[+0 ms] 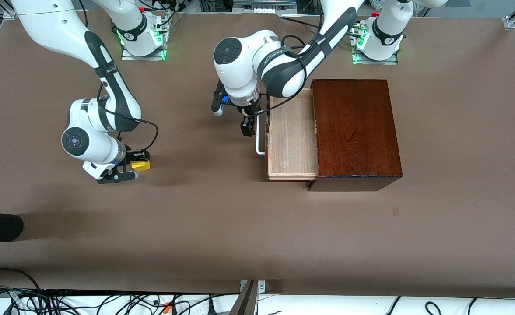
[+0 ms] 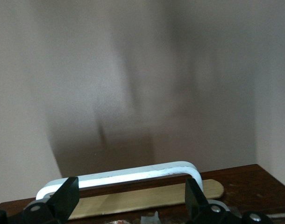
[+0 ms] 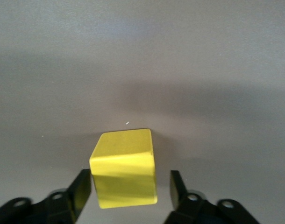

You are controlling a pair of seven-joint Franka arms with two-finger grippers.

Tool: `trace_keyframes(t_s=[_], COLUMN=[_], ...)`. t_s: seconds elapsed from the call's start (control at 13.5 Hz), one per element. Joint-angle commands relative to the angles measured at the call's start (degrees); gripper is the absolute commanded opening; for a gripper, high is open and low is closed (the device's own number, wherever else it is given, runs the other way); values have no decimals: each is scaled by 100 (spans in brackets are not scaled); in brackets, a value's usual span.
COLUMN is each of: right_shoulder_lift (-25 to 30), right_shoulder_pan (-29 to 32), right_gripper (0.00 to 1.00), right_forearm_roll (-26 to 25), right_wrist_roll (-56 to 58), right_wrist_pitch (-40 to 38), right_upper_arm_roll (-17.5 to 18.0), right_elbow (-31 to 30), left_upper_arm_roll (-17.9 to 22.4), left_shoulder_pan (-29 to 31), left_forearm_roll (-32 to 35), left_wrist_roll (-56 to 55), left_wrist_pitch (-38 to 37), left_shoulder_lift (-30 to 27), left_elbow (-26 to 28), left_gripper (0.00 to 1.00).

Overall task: Open drawer, take yellow block, close drawer
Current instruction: 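Place the cube with the right gripper while the left gripper reaches the drawer, then push the drawer shut with the left gripper while the right gripper withdraws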

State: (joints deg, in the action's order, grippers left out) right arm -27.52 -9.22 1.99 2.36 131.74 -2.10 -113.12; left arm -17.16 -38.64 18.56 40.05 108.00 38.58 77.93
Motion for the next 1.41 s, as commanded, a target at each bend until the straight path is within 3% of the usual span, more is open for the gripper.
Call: trace_keyframes(t_s=[0.0,0.22,0.59,0.89,1.19,1.33], right_shoulder_lift=[229,730,1345,2153,2085,2058], right_shoulder_pan=[52,52,52,52,34,16], right_gripper=[100,100,100,100,100,100], right_forearm_roll=[47,65,47,47,-14,-23], right_wrist_roll=[63,45,2,28,46,19], right_wrist_pitch=[-148,-509,-1694,-2528,-3259,-3269], right_upper_arm_roll=[-18,-281,-265,-247,-265,-265], right_elbow=[105,455,1536,1608,2266,2277], left_upper_arm_roll=[55,90,91,161,205,205], left_shoulder_pan=[-39,40,49,111,295,427], left_forearm_roll=[191,200,350,367,587,596], left_wrist_roll=[109,91,12,12,29,64], left_wrist_pitch=[-95,-209,-665,-1043,-1387,-1501], left_shoulder_lift=[53,27,26,0,-44,-53], left_elbow=[-217,-156,-129,-129,-129,-129], left_gripper=[100,100,100,100,100,100])
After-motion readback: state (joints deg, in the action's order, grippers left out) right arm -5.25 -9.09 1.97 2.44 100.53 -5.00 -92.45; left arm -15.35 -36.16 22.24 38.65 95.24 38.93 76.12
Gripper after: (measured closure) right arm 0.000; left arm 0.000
